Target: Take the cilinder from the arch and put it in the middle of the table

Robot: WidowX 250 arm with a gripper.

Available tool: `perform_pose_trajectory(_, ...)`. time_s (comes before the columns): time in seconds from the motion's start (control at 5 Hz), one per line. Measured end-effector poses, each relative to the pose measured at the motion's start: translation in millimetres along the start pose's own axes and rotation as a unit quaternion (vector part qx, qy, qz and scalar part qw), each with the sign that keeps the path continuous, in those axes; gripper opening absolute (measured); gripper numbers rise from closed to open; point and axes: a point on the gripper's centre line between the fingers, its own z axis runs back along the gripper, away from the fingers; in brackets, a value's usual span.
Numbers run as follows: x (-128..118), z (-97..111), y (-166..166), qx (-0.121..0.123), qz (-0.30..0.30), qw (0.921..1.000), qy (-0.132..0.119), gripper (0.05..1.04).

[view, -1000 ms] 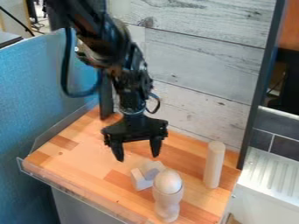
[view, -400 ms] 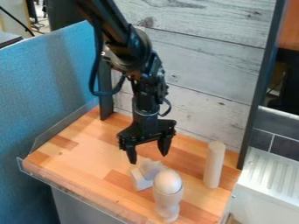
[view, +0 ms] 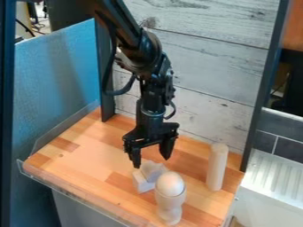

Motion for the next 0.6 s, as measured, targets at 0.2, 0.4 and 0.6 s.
perform_pose_trajectory(0.2,2,-10,0,0.0,-0.007,1.0,-0.005,1.001)
perform_pose_trajectory(0.4,-2,-24,2,0.008,-0.01,0.9999,-0.002,1.001)
perform_pose_trajectory(0.6,-2,-28,1,-0.003,-0.021,0.9997,-0.009,0.968)
